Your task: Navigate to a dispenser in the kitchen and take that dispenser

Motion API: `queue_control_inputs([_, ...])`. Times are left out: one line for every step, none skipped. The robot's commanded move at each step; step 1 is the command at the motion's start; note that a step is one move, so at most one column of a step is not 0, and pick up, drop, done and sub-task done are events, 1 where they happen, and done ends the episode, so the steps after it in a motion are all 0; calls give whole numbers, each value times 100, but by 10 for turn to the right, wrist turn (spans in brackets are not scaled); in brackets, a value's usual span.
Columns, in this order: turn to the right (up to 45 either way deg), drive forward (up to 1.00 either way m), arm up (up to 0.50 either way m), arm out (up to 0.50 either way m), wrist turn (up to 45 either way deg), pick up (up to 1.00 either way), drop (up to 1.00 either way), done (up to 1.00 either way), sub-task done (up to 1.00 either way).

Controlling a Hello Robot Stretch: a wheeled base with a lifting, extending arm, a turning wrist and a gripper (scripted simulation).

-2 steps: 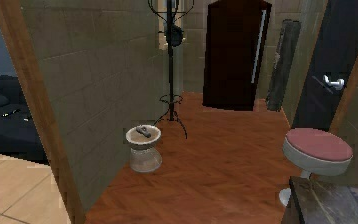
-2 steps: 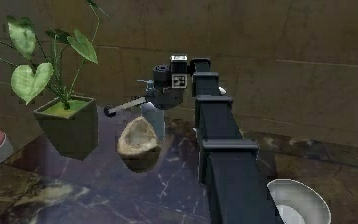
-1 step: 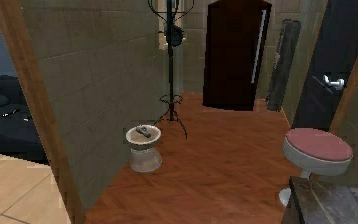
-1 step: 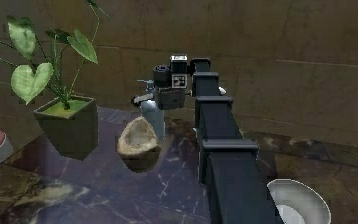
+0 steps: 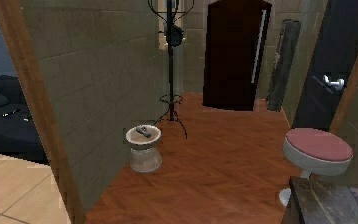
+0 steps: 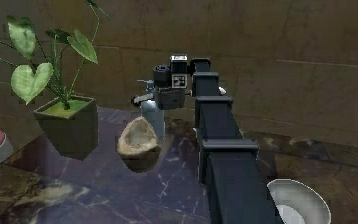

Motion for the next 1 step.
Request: queue_control_inputs([0, 0, 0, 0, 0, 0, 0, 100, 0])
